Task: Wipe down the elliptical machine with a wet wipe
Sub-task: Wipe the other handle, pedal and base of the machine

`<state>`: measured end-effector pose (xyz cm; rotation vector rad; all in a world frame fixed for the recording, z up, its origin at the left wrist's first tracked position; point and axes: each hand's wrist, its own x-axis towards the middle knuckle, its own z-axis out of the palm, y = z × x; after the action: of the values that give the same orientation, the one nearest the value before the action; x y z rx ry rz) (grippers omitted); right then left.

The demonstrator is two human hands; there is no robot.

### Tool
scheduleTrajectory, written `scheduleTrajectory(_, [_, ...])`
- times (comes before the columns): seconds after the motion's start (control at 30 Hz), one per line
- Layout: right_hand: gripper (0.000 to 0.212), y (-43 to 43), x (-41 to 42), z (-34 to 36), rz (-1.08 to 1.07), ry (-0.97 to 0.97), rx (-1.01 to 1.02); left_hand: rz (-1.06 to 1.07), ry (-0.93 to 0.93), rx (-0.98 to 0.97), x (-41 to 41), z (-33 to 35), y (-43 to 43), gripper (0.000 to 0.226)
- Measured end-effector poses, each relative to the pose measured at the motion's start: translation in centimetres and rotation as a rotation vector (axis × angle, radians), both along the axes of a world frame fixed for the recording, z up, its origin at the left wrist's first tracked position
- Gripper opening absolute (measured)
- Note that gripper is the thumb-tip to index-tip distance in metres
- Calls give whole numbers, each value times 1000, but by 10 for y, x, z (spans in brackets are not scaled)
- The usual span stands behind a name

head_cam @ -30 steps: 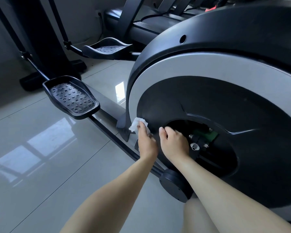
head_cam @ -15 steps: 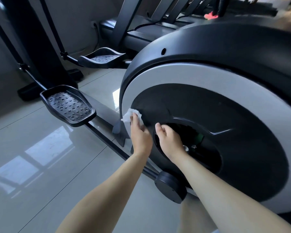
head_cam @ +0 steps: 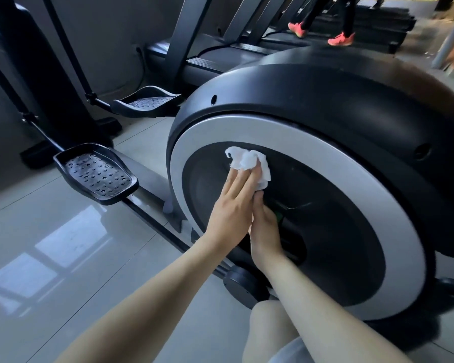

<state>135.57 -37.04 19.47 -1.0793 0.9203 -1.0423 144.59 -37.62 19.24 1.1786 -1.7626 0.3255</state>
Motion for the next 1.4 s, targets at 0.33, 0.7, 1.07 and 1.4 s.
scheduleTrajectory(0.33, [35,6,-39,-1,90,-126,97,23,-93,-110,-35,10,0,34])
scheduleTrajectory(0.7, [32,9,-39,4,-63,-30,196,-100,-308,-34,-21,9,-1,41])
scheduleTrajectory(1.07, [60,39,-72,58,-198,250,-272,-46,-3,-98,-9,71,21,33])
scheduleTrajectory(1.4, [15,45,-134,98,-846,846,-1099,-141,24,62,-51,61,18,46])
